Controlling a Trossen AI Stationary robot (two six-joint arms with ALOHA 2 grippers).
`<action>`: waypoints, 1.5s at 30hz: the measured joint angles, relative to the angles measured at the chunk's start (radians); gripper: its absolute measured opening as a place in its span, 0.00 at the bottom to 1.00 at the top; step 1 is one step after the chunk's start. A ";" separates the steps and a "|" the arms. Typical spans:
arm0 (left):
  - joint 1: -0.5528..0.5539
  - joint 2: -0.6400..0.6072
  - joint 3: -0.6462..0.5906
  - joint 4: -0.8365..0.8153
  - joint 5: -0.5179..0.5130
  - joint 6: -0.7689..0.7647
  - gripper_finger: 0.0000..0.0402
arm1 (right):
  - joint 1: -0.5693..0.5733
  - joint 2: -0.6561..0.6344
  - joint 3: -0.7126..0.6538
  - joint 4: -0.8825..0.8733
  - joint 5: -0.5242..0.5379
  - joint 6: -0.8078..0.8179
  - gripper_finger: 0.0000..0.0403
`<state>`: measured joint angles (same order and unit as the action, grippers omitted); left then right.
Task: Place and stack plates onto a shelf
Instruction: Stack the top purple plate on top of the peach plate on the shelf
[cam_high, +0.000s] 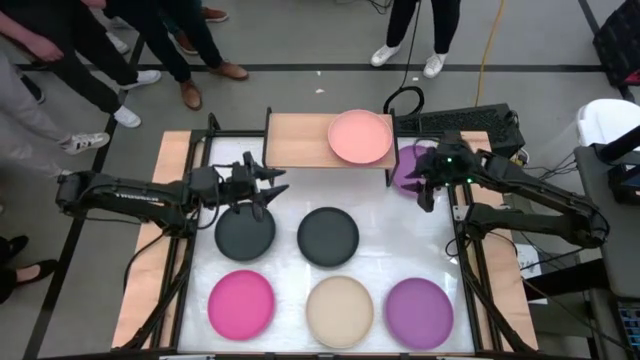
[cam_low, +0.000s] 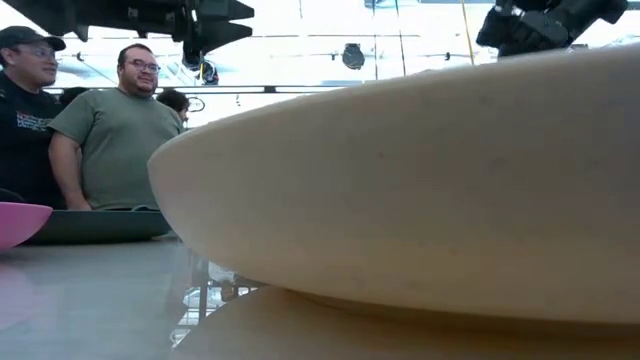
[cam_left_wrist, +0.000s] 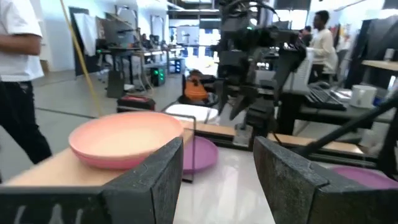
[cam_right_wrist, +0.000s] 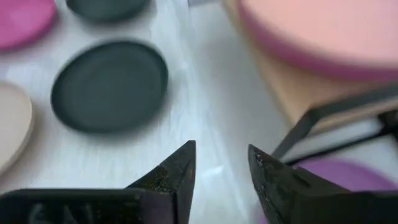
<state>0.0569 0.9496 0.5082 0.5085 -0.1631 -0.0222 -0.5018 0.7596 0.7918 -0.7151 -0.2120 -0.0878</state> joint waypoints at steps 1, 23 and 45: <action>-0.003 0.001 -0.011 0.021 -0.006 0.002 0.50 | 0.000 0.010 0.000 -0.021 0.000 0.004 0.37; -0.006 -0.015 -0.018 0.033 -0.023 0.013 0.50 | 0.000 0.279 -0.112 0.013 0.168 0.123 0.63; -0.006 -0.015 -0.018 0.010 -0.022 0.014 0.50 | 0.000 0.432 -0.299 0.240 0.339 0.198 0.51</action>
<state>0.0513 0.9348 0.4904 0.5190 -0.1856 -0.0085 -0.5022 1.1915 0.4927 -0.4747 0.1265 0.1099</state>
